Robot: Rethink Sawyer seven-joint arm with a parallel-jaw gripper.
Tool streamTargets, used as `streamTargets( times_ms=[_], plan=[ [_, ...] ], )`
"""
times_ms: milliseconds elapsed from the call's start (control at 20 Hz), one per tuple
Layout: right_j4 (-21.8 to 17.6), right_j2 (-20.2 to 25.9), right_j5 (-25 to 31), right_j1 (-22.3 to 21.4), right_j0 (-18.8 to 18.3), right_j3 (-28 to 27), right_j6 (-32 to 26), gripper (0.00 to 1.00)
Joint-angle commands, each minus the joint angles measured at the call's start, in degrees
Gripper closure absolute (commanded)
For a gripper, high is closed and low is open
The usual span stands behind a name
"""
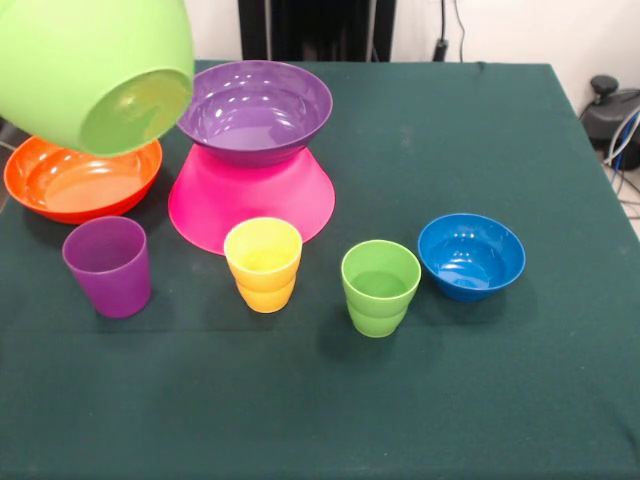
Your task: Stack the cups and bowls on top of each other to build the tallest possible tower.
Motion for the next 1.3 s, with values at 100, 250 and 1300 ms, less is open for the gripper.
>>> streamTargets(
  times_ms=[100,250,1300],
  plan=[
    [-0.32,6.34,-2.10,1.83,0.87,5.73,4.55,1.00],
    [-1.42,7.18,-2.43,1.05,1.01,6.99,5.76,1.00],
    [-1.30,7.87,-16.41,3.20,1.15,11.37,5.26,1.00]
  ],
)
